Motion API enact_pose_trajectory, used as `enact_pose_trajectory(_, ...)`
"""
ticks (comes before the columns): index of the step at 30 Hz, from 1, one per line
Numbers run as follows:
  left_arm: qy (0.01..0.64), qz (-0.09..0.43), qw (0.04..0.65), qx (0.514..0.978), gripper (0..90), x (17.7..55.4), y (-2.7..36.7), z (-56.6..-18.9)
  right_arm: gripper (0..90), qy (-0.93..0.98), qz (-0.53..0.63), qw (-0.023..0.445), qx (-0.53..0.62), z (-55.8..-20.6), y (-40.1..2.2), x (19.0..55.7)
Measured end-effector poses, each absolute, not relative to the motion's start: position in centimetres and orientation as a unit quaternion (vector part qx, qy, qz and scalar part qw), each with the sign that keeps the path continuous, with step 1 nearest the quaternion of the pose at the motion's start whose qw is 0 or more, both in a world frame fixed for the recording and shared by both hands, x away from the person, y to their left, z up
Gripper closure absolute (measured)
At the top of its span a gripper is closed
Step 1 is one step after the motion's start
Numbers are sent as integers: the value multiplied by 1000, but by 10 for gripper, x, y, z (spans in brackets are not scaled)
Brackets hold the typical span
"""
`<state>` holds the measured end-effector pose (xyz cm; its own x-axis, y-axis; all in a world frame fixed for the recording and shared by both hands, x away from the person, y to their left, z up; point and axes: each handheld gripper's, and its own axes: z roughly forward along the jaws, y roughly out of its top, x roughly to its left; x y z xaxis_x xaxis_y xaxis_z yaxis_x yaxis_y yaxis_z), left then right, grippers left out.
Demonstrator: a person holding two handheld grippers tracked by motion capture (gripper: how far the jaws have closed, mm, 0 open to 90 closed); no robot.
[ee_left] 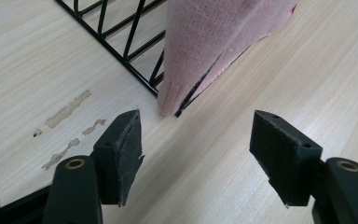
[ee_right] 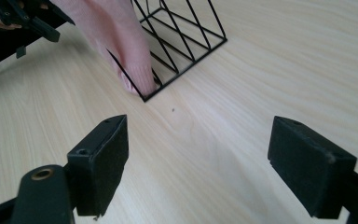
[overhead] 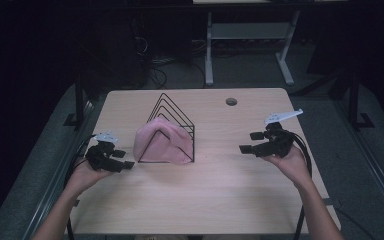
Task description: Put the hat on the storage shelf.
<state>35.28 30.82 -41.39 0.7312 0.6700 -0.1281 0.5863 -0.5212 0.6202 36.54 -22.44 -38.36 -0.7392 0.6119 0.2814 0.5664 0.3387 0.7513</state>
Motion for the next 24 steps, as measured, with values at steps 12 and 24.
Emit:
enact_pose_trajectory(12, 366, 68, 338, 864, 278, 341, 308, -417, 198, 800, 450, 31, 396, -410, -259, 334)
enact_pose_trajectory(24, 369, 78, 338, 862, 267, 327, 312, -419, 194, 795, 444, 29, 412, -427, -275, 314)
